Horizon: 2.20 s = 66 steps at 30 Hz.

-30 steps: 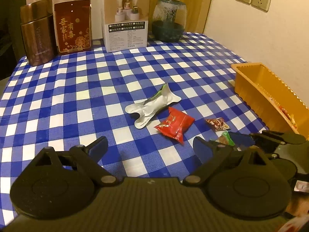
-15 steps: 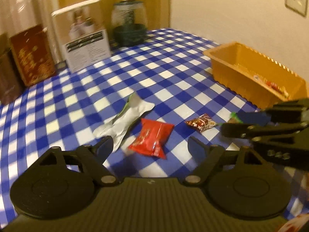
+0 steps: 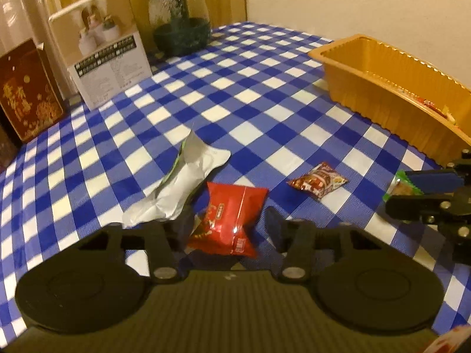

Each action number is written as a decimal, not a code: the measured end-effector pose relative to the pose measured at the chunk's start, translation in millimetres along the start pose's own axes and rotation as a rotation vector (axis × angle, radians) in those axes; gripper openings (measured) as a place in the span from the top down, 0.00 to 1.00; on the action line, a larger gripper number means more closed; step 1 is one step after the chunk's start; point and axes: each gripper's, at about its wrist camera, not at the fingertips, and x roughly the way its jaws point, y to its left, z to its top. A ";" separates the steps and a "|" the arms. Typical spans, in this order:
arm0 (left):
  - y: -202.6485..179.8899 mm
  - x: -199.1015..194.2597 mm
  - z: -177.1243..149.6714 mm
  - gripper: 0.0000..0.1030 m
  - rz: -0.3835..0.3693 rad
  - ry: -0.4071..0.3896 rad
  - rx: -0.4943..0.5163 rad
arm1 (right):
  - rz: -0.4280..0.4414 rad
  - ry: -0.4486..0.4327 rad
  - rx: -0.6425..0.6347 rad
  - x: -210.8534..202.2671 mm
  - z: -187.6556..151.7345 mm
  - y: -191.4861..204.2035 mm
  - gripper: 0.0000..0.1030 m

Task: Organize snacks
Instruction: 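Grasp the red candy pack with the left gripper while the right gripper holds the green candy, then carry the green candy and red candy pack over the orange tray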

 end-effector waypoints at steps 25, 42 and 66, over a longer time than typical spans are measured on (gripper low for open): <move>-62.8 -95.6 -28.6 0.71 0.021 0.056 -0.394 | -0.014 0.012 0.052 -77.2 -21.4 -12.0 0.73; -134.2 -193.2 -45.3 0.71 0.023 -0.014 -0.480 | -0.017 -0.013 0.069 -170.8 -45.3 -19.8 0.73; -159.3 -228.2 -44.9 0.71 0.014 -0.049 -0.474 | -0.031 -0.063 0.081 -213.9 -44.6 -36.1 0.73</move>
